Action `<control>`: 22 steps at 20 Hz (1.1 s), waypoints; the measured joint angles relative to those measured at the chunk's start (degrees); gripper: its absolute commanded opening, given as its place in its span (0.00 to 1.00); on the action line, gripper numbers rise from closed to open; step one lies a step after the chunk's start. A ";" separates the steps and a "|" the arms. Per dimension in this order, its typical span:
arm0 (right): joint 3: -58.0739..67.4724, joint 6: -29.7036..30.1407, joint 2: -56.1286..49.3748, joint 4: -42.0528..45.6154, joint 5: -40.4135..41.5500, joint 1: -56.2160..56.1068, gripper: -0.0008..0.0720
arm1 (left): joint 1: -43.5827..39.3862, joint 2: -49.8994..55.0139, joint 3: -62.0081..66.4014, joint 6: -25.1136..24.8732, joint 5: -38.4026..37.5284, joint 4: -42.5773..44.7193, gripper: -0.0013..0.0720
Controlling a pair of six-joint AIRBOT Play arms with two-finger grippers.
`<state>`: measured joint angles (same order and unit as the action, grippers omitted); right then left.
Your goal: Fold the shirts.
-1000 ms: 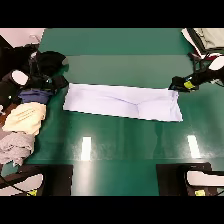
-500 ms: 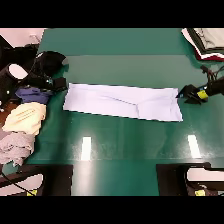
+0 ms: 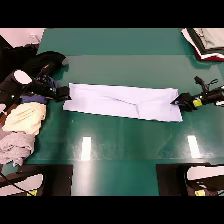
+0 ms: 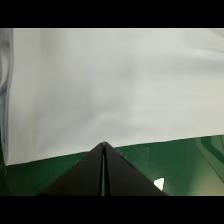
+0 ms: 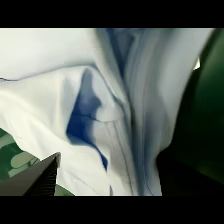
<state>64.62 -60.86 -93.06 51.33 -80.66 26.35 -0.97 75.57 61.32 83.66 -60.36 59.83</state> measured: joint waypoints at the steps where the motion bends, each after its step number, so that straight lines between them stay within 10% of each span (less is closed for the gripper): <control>1: -0.04 0.90 -0.63 -0.22 -0.11 -0.46 0.92 | 0.00 0.00 -0.28 -0.02 -0.33 -0.42 0.05; 6: -0.28 3.13 -2.08 -2.12 1.25 -1.92 0.08 | -0.02 0.00 -0.85 -0.07 -1.03 -1.53 0.05; 7: -0.26 3.50 -1.97 -2.45 1.53 -1.92 0.04 | -0.26 0.00 -0.85 -0.04 -0.92 -1.70 0.05; 22: 16.68 -9.20 13.57 -5.27 -5.62 -14.80 0.04 | -25.99 19.54 24.15 -0.02 9.77 -2.27 0.05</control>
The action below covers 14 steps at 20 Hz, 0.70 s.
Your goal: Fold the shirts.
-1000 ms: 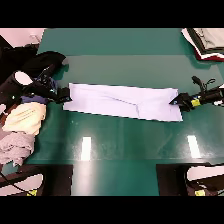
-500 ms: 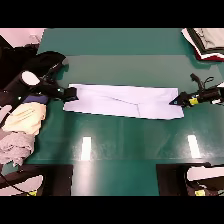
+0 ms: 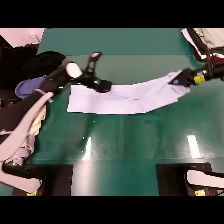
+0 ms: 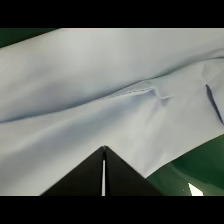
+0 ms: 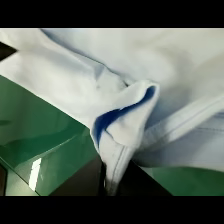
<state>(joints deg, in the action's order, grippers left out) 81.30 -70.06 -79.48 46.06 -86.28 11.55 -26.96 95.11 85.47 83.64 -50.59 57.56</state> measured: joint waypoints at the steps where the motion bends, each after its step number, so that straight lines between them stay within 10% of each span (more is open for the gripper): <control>1: 2.62 -1.22 0.13 0.00 -0.13 -2.75 0.04 | -1.33 2.80 2.93 0.04 -0.52 0.00 0.05; 14: 32.37 -9.75 -13.55 0.52 -2.54 -26.29 0.04 | -3.98 16.90 17.07 1.79 -7.37 4.04 0.05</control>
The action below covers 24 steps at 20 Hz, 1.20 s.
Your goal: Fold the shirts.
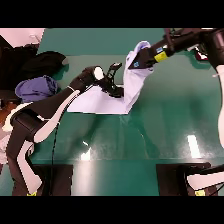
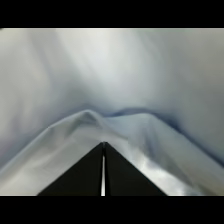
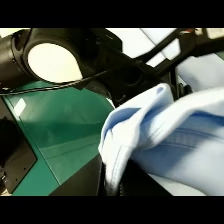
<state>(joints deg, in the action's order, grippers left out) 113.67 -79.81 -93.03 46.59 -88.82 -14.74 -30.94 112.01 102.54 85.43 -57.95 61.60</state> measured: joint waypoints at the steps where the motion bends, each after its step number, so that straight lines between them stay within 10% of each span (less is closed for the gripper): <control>1: 0.79 -0.17 -0.92 0.04 0.02 -0.90 0.04 | 0.92 -0.42 0.48 0.00 -1.01 1.27 0.05; 12: 1.92 3.06 -9.81 -0.11 9.16 -10.43 0.05 | 22.51 -19.82 1.79 -2.21 -14.05 9.88 0.05; 16: 5.22 8.35 -17.53 -1.92 18.27 -16.72 0.74 | 26.56 -24.37 1.79 -2.73 -18.10 10.19 0.05; 24: -2.10 13.62 -14.47 1.40 22.38 -15.91 0.61 | 28.00 -26.32 1.77 -3.23 -23.32 10.14 0.05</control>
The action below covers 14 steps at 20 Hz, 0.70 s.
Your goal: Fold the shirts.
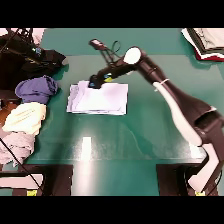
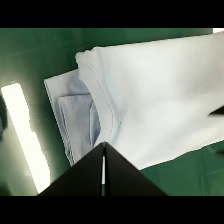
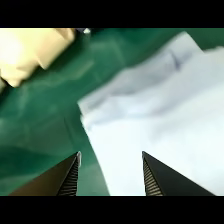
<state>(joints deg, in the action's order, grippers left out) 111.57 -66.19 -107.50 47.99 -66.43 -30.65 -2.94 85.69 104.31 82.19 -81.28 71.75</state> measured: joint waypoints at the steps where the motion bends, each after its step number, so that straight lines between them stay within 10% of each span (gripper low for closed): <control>1: -3.87 -0.09 2.16 0.85 -1.38 2.10 0.61 | 0.02 -0.04 -0.11 -0.04 -0.28 -0.04 0.05; 4: -17.18 -3.28 9.03 1.95 -2.62 9.49 0.62 | 0.04 -0.07 -0.68 -0.17 -0.42 -0.17 0.05; 6: -26.23 -5.46 13.31 1.86 -0.70 14.08 0.99 | 0.04 -0.07 -1.36 -0.17 0.07 -0.26 0.05; 14: -44.39 -2.49 13.73 -16.41 9.20 19.96 0.95 | 0.07 -0.07 -3.63 -0.17 2.86 -1.86 0.05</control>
<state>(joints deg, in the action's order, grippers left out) 67.18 -68.69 -93.78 31.57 -57.23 -10.70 -2.87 85.62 100.68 82.02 -78.41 69.89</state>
